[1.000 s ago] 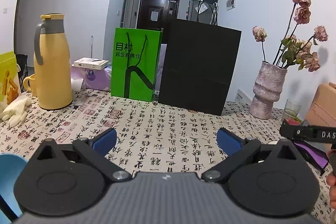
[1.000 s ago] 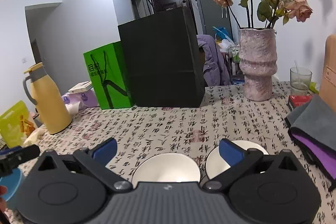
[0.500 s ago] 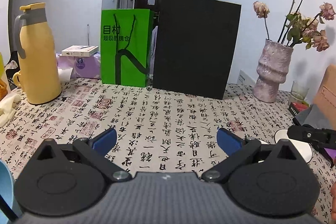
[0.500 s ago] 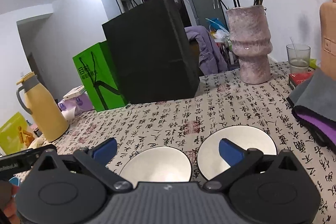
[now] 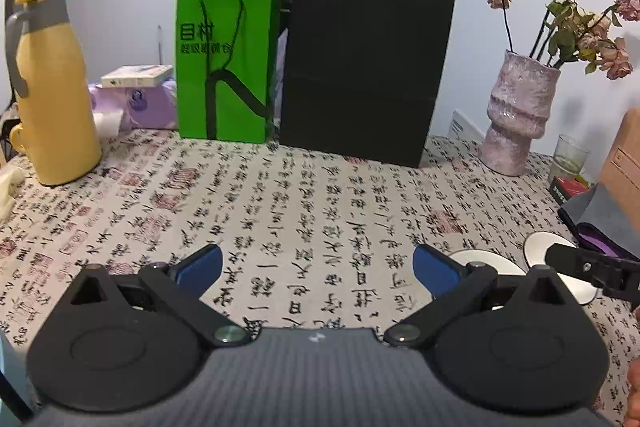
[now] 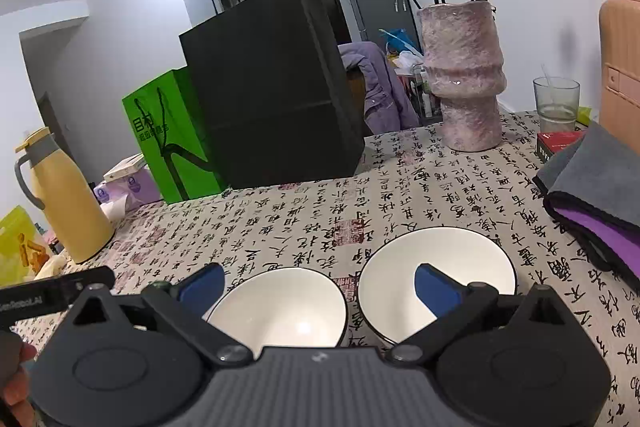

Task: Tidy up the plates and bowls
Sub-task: 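Move both open tools down to the rim of the smaller white bowl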

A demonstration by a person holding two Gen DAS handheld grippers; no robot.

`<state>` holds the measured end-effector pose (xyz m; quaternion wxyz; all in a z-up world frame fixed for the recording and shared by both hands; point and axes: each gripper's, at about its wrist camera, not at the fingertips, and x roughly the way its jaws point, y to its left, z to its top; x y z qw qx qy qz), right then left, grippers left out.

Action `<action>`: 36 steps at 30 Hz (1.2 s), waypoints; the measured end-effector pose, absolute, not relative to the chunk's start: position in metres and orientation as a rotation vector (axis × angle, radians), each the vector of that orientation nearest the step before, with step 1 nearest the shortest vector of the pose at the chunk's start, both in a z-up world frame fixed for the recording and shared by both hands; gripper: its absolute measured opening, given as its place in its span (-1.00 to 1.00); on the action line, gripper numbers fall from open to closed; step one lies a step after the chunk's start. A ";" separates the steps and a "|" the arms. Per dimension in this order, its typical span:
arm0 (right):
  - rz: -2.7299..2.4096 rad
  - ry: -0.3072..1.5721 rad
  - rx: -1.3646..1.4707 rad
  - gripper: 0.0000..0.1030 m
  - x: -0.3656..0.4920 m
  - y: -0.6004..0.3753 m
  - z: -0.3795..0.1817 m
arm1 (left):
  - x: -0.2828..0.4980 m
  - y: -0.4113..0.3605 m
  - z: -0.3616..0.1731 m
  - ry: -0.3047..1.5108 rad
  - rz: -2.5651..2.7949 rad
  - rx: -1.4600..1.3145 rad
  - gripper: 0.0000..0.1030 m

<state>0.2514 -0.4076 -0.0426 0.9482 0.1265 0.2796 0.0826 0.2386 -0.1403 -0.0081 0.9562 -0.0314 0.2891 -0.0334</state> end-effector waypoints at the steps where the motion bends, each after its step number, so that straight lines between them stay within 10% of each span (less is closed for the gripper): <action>1: 0.170 0.571 0.255 0.95 0.251 -0.407 -0.043 | 0.239 -0.141 -0.008 0.586 -0.065 -0.058 1.00; 25: 0.191 0.622 0.216 0.73 0.250 -0.398 -0.052 | 0.240 -0.164 -0.019 0.639 -0.056 -0.022 1.00; 36: 0.179 0.664 0.267 0.23 0.255 -0.405 -0.060 | 0.242 -0.168 -0.022 0.673 -0.050 -0.024 1.00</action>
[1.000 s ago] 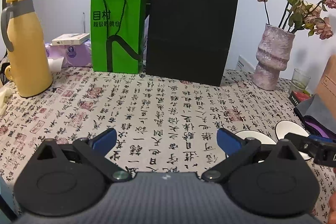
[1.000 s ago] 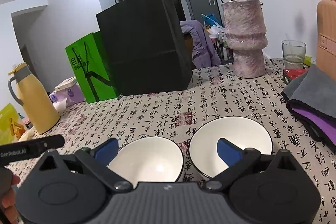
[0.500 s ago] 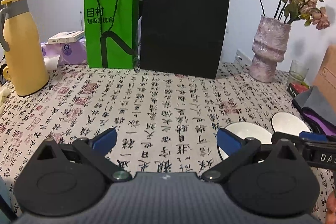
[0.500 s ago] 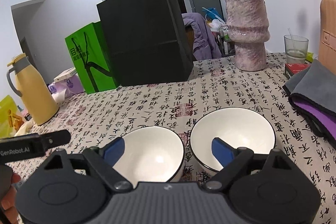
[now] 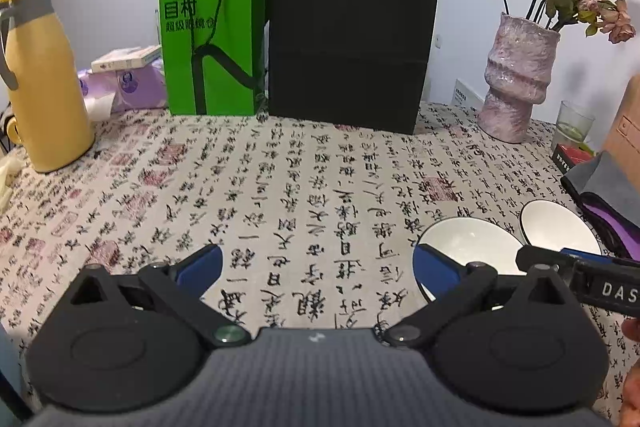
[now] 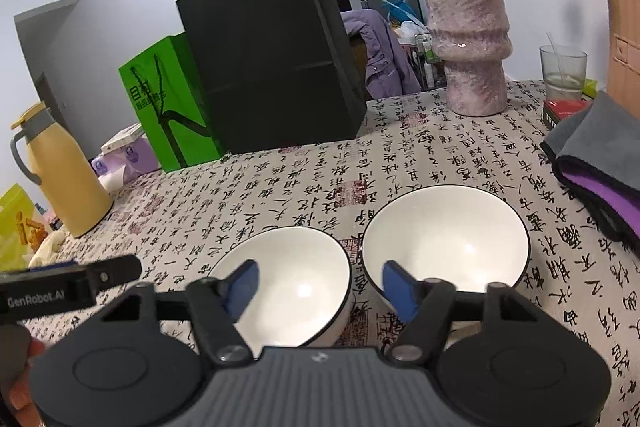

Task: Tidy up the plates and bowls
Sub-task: 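Move both open tools down to the rim of the smaller white bowl, then close both grippers on the rim of the smaller white bowl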

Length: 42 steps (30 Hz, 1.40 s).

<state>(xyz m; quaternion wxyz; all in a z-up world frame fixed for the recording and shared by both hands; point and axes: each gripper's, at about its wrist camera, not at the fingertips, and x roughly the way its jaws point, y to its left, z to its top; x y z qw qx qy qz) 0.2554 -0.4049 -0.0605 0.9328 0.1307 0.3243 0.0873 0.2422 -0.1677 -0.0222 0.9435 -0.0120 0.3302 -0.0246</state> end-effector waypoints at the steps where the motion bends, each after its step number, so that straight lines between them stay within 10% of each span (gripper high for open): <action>1: 0.177 0.667 0.272 0.23 0.257 -0.405 -0.062 | 0.243 -0.168 -0.023 0.680 -0.052 -0.028 1.00; 42: 0.117 0.781 0.386 0.00 0.236 -0.413 -0.057 | 0.252 -0.164 -0.015 0.795 -0.157 -0.096 0.82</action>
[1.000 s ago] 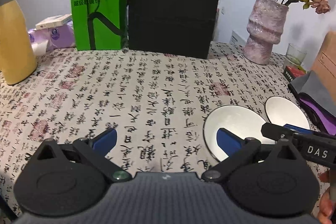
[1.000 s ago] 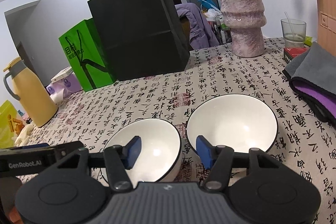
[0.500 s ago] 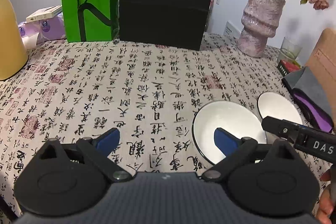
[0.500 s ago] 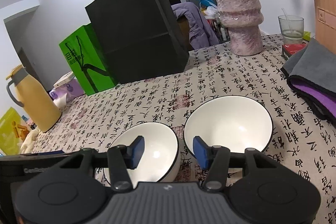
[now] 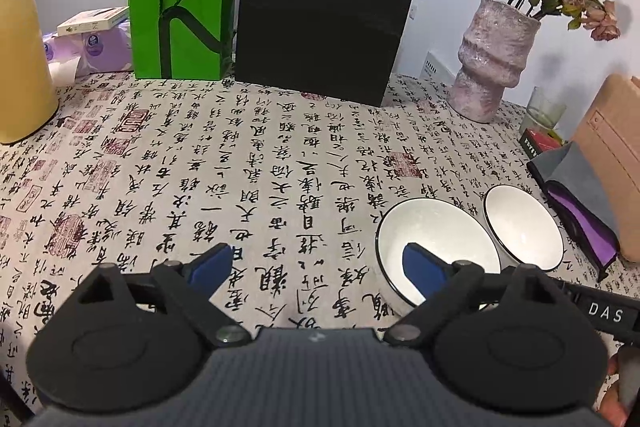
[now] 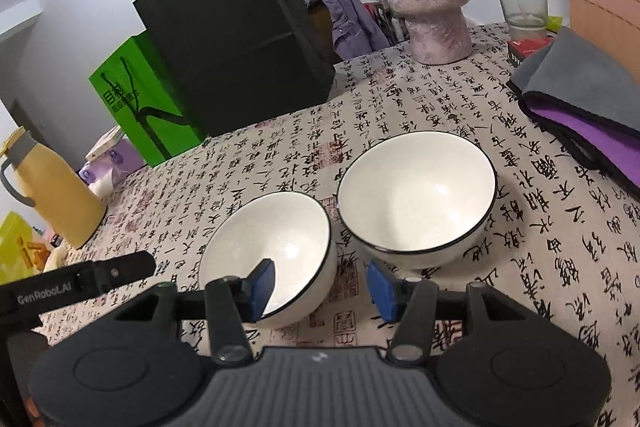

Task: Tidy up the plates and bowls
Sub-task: 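Close both grippers on the rim of the smaller white bowl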

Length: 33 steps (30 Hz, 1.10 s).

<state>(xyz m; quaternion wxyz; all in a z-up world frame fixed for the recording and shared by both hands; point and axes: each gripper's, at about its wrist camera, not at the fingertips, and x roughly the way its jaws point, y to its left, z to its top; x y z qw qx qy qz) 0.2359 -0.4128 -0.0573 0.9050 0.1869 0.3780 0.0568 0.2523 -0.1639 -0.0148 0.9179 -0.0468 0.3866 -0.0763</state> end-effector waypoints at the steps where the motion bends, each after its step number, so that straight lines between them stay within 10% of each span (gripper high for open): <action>1: 0.117 0.779 0.388 0.00 0.235 -0.409 -0.056 | 0.253 -0.163 -0.015 0.798 -0.158 -0.098 0.82; 22: 0.015 0.897 0.482 -0.10 0.273 -0.395 -0.088 | 0.310 -0.194 -0.050 0.964 -0.161 -0.033 0.47; 33: 0.025 0.927 0.480 -0.49 0.286 -0.398 -0.095 | 0.327 -0.212 -0.065 1.019 -0.209 -0.015 0.30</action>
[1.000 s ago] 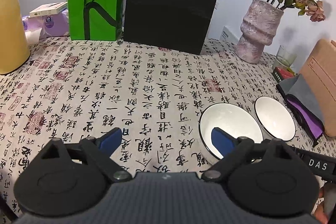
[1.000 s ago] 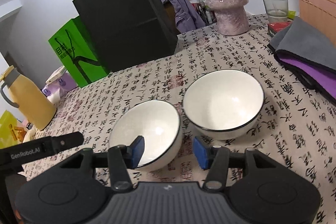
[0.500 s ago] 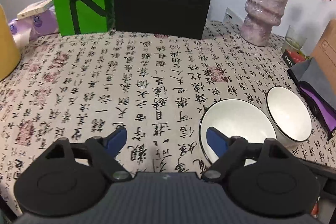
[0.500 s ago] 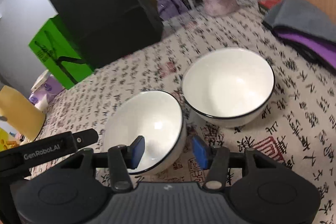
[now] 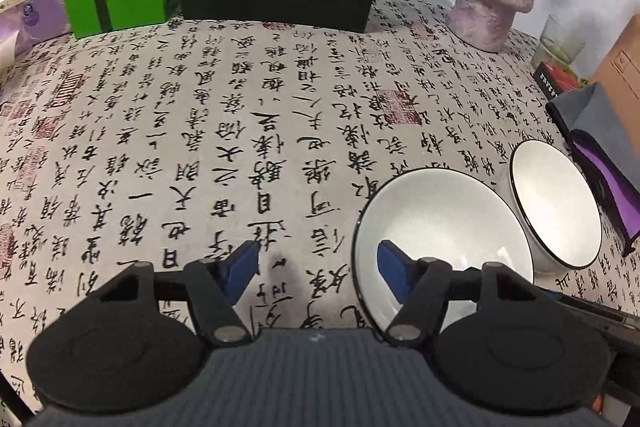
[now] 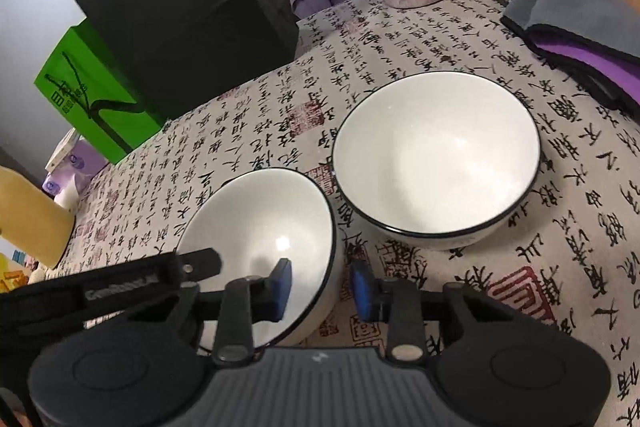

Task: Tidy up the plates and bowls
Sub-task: 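Close both grippers on the rim of the smaller white bowl, then hold the white bowl rim with both grippers and tilt it up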

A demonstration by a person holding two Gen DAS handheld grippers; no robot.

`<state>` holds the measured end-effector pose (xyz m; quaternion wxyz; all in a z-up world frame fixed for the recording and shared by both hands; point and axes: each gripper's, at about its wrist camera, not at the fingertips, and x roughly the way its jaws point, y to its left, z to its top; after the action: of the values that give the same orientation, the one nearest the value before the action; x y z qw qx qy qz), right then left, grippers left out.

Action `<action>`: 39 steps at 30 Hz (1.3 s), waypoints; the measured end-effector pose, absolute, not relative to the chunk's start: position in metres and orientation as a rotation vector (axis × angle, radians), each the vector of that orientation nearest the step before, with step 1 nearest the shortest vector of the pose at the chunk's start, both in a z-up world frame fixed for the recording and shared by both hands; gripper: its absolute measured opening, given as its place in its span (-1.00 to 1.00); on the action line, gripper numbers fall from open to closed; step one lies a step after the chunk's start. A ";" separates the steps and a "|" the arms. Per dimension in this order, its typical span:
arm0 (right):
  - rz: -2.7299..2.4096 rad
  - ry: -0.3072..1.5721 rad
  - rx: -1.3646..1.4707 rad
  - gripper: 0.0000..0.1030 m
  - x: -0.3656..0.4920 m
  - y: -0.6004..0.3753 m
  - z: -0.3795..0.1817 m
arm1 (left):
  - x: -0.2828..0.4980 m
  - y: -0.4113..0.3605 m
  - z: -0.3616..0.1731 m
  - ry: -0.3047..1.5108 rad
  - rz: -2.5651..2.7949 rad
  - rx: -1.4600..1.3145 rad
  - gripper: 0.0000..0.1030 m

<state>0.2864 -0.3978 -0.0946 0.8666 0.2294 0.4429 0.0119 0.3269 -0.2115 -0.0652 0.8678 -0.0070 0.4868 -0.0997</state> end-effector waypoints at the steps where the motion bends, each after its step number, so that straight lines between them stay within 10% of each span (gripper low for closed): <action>1: 0.025 0.928 0.476 -0.49 0.287 -0.397 -0.095 | 0.328 -0.212 -0.066 1.022 -0.212 -0.015 0.28; 23: 0.036 0.921 0.466 -0.59 0.291 -0.398 -0.101 | 0.331 -0.227 -0.080 1.033 -0.331 -0.010 -0.65; 39: 0.045 0.939 0.455 -0.59 0.294 -0.396 -0.106 | 0.330 -0.227 -0.080 1.027 -0.337 -0.019 -0.66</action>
<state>0.2943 -0.3965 -0.1064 0.8668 0.2172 0.4484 0.0215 0.3303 -0.2265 -0.0802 0.8575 -0.0092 0.4888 -0.1604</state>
